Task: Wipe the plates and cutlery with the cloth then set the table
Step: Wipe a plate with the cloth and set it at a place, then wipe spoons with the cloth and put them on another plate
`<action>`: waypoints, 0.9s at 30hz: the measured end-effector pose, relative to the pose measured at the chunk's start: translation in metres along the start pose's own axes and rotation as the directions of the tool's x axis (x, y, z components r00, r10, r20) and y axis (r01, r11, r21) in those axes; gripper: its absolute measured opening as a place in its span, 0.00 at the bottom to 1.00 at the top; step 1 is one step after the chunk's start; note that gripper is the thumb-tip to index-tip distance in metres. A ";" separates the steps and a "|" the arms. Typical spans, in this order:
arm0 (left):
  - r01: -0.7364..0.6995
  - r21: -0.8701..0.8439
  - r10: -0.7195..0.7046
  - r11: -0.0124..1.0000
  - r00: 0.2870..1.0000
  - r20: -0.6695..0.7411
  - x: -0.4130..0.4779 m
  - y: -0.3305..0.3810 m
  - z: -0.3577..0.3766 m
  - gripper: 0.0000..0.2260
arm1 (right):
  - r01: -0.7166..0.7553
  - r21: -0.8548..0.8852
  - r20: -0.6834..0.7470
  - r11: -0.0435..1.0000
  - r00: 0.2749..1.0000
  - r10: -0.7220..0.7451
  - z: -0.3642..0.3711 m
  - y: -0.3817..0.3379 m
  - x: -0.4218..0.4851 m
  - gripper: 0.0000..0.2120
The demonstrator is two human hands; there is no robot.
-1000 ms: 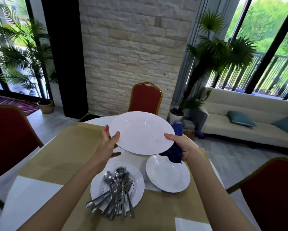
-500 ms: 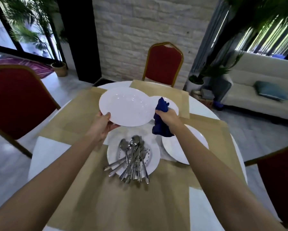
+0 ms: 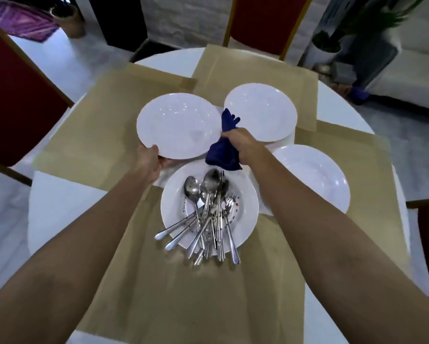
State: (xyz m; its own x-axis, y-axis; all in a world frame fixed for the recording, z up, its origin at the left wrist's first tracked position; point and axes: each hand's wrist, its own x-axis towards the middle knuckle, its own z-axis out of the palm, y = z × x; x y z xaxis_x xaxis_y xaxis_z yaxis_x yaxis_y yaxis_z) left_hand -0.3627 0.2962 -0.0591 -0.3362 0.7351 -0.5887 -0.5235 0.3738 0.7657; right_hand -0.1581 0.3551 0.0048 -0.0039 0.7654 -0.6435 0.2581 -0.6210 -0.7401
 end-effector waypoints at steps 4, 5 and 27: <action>0.029 -0.032 -0.028 0.999 1.000 0.013 0.021 -0.006 0.004 0.19 | -0.017 0.002 -0.010 1.000 1.000 0.017 0.005 -0.001 0.022 0.17; 0.021 -0.021 -0.021 1.000 1.000 0.007 0.021 -0.007 0.005 0.18 | -0.023 0.013 -0.009 1.000 1.000 0.023 0.005 0.000 0.026 0.18; -0.162 0.986 0.276 -0.027 0.947 0.163 -0.124 -0.088 -0.003 0.16 | 0.089 -0.018 0.074 0.996 0.993 -0.088 -0.026 0.111 -0.086 0.13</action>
State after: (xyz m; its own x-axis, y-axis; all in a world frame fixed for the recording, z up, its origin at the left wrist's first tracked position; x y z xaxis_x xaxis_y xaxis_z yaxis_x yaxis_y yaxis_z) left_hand -0.2770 0.1706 -0.0544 -0.3353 0.8915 -0.3046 0.8408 0.4290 0.3302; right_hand -0.1042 0.2244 -0.0173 -0.0978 0.8024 -0.5887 0.2737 -0.5470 -0.7911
